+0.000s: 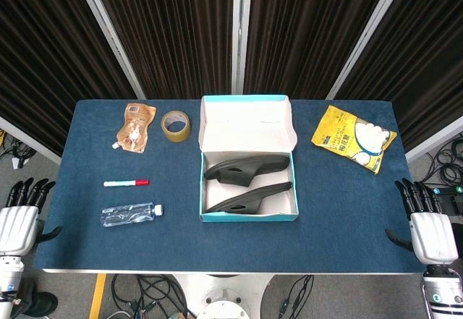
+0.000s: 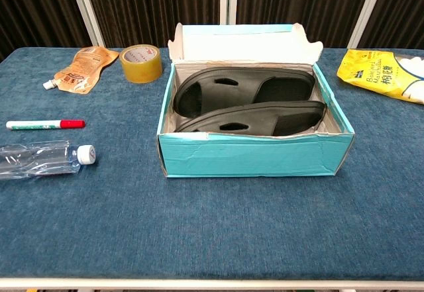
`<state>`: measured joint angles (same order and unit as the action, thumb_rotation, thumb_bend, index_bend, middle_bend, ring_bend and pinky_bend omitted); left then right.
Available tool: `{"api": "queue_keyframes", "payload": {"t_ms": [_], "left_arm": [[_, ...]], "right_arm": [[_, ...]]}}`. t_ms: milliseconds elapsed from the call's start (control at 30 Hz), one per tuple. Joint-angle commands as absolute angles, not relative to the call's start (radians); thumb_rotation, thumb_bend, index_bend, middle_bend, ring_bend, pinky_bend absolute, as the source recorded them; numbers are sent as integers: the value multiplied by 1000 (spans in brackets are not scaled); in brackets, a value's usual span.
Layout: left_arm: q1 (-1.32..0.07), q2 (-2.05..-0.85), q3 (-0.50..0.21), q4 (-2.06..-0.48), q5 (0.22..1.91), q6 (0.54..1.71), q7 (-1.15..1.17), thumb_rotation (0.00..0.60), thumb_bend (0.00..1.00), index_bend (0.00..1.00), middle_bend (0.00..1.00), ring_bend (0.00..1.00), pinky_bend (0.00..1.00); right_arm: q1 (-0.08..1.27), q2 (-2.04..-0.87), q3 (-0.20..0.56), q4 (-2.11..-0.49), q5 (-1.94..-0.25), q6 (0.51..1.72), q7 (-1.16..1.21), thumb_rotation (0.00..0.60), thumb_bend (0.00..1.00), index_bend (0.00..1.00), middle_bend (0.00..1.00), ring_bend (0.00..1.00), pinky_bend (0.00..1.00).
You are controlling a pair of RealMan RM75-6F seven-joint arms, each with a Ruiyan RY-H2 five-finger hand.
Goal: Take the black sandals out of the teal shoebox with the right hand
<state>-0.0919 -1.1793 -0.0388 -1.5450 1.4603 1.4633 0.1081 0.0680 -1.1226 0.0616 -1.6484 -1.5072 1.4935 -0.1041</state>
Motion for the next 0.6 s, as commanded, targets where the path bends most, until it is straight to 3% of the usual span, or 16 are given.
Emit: {"api": "queue_keyframes", "payload": {"t_ms": [33,400,600], "left_arm": [[-92,-1182,-40,-1542,1457,1461,107,600,68,123,93,0,46],[-87,-1173,-35,-1556,1470,1472,107,600,68,122,92,0,46],[-94,-1167,-34,-1559,1474,1461,103,600,68,123,93,0,46]], "right_arm": [[71,-1122,63,-1650,-1510,1491,-101,600,26,0,59,0,74],[89,-1108,56,-1647,-1552,1480,-47,600,26,4,73,6,85],[178,-1086,60,-1656,-1624,1387,1,600,26,60,138,50,144]]}}
